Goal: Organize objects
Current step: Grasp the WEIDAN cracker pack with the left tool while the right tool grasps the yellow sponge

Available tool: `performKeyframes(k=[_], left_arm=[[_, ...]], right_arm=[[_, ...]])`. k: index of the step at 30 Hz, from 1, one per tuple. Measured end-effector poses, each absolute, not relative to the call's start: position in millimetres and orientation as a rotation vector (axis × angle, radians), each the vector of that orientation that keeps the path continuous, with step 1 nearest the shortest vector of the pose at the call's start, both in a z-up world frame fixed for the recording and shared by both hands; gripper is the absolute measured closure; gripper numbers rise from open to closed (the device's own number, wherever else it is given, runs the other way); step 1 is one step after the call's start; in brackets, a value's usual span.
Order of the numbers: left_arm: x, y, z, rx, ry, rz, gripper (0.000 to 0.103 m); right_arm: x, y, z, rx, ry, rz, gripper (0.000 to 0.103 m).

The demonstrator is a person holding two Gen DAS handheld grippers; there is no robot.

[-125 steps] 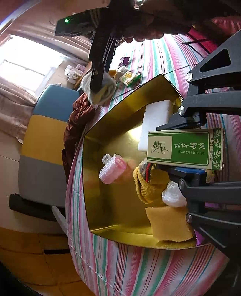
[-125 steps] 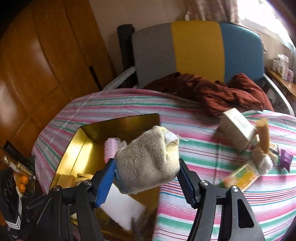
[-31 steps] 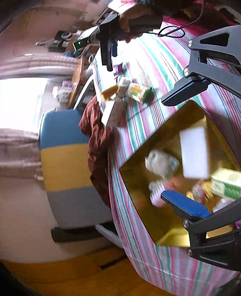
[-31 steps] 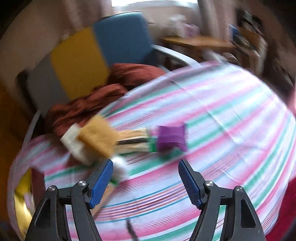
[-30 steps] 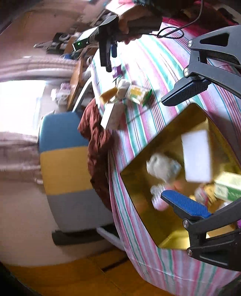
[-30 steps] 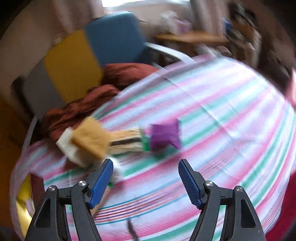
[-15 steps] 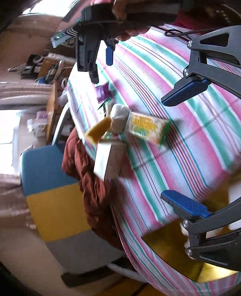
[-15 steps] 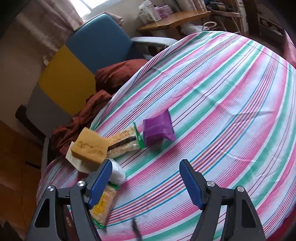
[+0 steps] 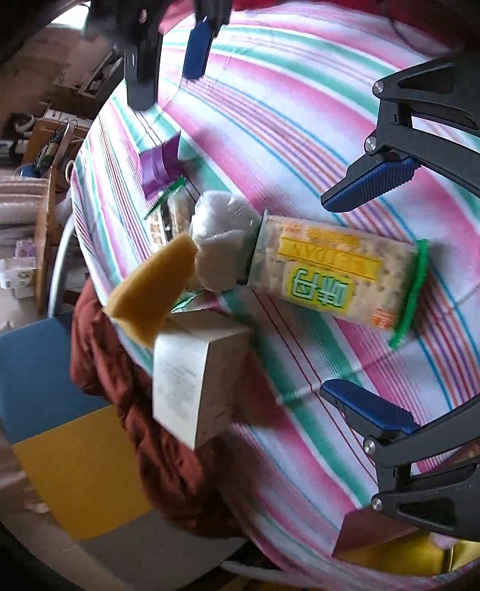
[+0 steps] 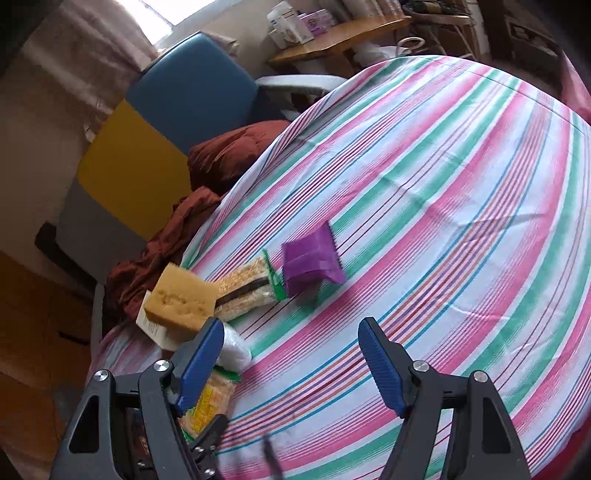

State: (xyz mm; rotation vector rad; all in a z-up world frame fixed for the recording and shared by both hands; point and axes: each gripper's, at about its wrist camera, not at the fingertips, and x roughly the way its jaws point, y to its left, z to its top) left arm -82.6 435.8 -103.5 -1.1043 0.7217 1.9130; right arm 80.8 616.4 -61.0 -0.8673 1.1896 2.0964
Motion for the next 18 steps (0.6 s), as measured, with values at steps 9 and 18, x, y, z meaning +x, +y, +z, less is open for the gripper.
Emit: performKeyframes(k=[9, 18], left_arm=[[-83.6, 440.4, -114.0, -1.14, 0.654, 1.889, 0.054], [-69.9, 402.4, -96.3, -1.168, 0.487, 1.899, 0.055]], right_arm=[[88.7, 626.8, -67.7, -0.846, 1.229, 2.035, 0.027], [55.3, 599.9, -59.7, -0.978, 1.11, 2.216, 0.027]])
